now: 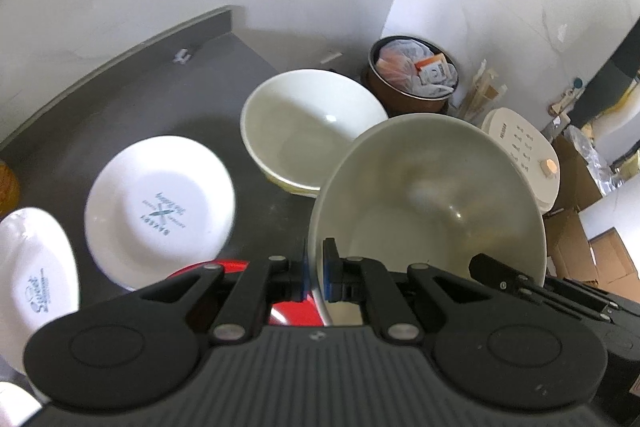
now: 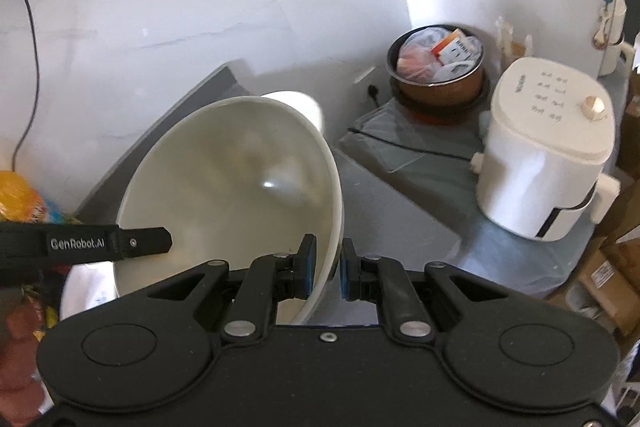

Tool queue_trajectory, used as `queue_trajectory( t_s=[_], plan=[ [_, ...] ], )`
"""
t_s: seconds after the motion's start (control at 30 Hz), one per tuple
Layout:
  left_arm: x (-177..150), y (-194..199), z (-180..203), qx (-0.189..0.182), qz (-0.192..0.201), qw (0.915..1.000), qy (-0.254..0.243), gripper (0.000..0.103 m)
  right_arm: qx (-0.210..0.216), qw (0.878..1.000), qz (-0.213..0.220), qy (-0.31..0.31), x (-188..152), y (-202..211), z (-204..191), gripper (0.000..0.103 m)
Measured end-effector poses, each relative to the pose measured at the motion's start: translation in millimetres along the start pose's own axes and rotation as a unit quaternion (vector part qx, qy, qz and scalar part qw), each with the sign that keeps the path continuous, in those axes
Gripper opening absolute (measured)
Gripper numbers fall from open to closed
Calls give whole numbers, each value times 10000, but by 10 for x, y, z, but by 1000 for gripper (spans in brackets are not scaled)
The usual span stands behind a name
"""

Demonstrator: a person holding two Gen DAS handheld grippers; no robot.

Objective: Organize plates and bowls
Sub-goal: 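Lift the cream bowl with both grippers and carry it over the red bowl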

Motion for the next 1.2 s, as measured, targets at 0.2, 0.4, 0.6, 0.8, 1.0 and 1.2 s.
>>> queue_trajectory(
  t_s=[0.2, 0.4, 0.6, 0.8, 1.0, 1.2],
  plan=[
    [-84, 193, -183, 133, 124, 9995, 243, 5, 156, 9994, -29, 307, -43, 22, -217, 12],
    [-213, 334, -374, 276, 171, 9982, 498, 6, 299, 9981, -104, 536, -95, -3, -416, 12],
    [-358, 417, -565, 379, 155, 9963, 761, 6, 414, 9955, -252, 817, -159, -50, -589, 12],
    [-512, 425, -702, 454, 49, 9941, 980, 6, 413, 9926, -376, 1080, -254, -79, -716, 12],
    [-670, 397, -793, 516, -113, 9929, 1067, 6, 434, 9891, -591, 1275, -365, -160, -796, 12],
    [-794, 330, -882, 600, -256, 9904, 1217, 8, 362, 9849, -758, 1512, -483, -237, -887, 12]
  ],
)
Point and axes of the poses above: each gripper's, at about its wrist camera, not at the fingertips, and y roughly against the way its jaws point, z to its right, x to its top, the point moved 2 cm from there along -y, roughly the way its jaws point, and after that the axes turned 9 degrees about -x, right-handed, at the moved point
